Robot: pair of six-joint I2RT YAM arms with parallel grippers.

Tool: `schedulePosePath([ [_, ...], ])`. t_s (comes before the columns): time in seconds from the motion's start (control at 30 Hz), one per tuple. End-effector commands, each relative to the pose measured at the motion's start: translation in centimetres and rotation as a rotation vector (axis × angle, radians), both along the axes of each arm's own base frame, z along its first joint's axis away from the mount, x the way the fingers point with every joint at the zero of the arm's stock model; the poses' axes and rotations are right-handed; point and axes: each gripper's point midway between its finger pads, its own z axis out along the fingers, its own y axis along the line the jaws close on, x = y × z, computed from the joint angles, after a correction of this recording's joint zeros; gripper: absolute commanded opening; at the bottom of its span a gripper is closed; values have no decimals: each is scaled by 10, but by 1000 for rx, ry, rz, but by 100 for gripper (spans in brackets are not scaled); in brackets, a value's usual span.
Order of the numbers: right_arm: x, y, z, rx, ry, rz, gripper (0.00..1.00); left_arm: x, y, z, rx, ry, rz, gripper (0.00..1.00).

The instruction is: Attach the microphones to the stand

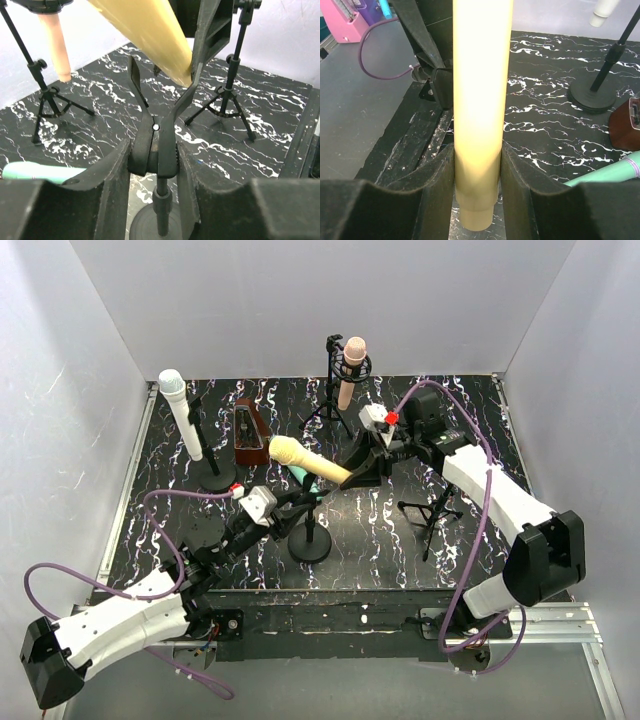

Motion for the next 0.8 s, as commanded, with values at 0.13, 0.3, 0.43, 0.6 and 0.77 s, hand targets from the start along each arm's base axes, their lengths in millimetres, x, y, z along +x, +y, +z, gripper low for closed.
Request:
schedulePosePath([
  [0.13,-1,8,-1,80,-123,84,1,2,-2,3,-17,15,1,7],
  [0.3,-9,9,-18,92,-191,133,1,3,-2,3,-22,17,3,6],
  [0.43,-13,14,-32,50,-233,169,1,-1,-5,2,-26,21,-25,6],
  [0.6,-20,16,-36,42,-263,193,1,-2,-3,3,-36,25,-23,17],
  [0.77,-23,14,-39,28,-252,183,21,-5,1,9,-83,51,-17,55],
])
